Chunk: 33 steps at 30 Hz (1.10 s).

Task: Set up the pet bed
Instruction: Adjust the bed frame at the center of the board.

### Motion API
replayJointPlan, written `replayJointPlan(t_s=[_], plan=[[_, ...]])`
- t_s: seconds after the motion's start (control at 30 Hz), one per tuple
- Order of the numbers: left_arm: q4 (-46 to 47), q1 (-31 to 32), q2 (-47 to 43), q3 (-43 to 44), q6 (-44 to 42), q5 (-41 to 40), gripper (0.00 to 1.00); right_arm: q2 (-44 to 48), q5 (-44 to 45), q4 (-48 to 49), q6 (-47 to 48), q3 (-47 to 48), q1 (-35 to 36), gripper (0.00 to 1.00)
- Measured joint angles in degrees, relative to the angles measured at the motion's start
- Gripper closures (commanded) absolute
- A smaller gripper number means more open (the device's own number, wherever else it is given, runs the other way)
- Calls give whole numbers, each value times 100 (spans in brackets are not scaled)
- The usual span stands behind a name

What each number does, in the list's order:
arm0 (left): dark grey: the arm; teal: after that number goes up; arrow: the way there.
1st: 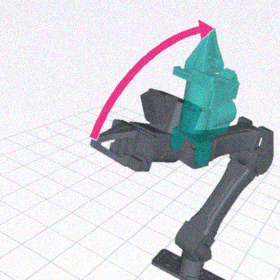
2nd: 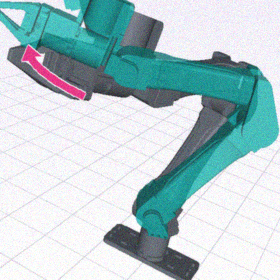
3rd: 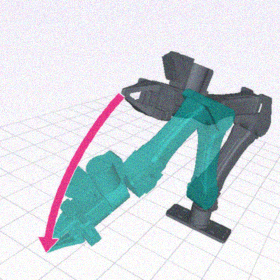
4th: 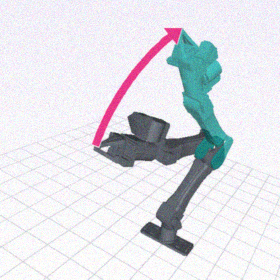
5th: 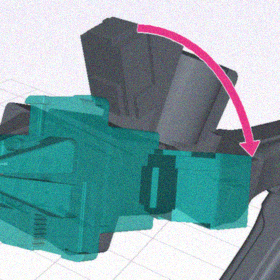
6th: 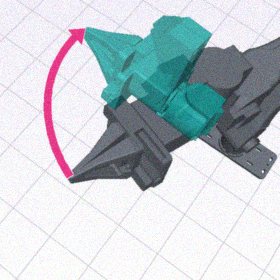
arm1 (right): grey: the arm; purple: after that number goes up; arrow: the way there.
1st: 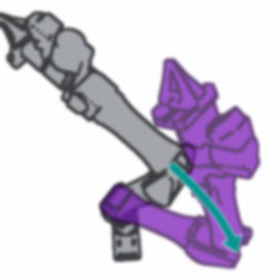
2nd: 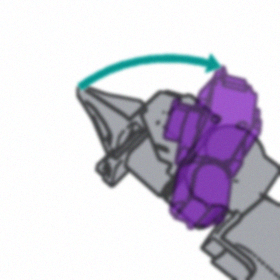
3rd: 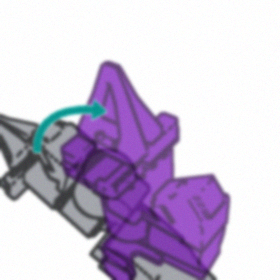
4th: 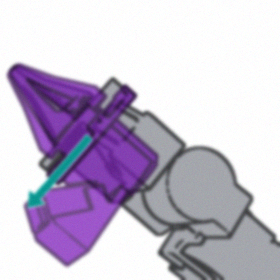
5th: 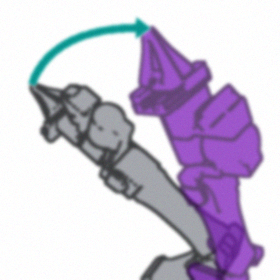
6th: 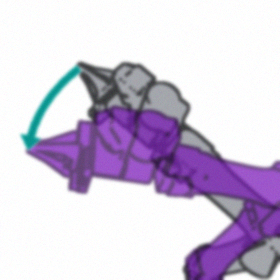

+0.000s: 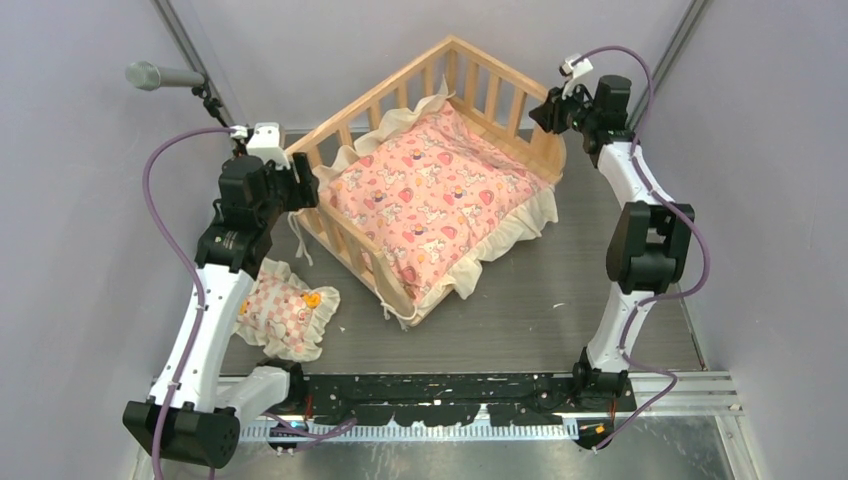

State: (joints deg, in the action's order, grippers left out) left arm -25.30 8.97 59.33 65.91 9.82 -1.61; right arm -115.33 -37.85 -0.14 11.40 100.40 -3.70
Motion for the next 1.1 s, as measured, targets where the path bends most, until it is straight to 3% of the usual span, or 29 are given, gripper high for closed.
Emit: replayJointPlan(t_s=[0.1,0.17,0.4,0.67,0.9,1.1], plan=[[-76,7,-9,-11,-120,177,8,590,321,140,-103,-765,-13,100],[-221,28,-9,-7,-138,306,1,1008,542,-50,-129,-1172,-17,100],[-785,39,-129,70,98,210,0,2450,1965,-1305,-328,-2151,103,100],[-1051,52,-555,72,531,-33,0,4356,3753,-2531,-1193,-3355,197,100],[-1180,96,-863,85,710,-4,0,4839,5211,-3473,-1996,-3399,168,100],[-1281,96,-914,85,911,63,0,5097,5685,-4068,-2586,-3397,-345,100]])
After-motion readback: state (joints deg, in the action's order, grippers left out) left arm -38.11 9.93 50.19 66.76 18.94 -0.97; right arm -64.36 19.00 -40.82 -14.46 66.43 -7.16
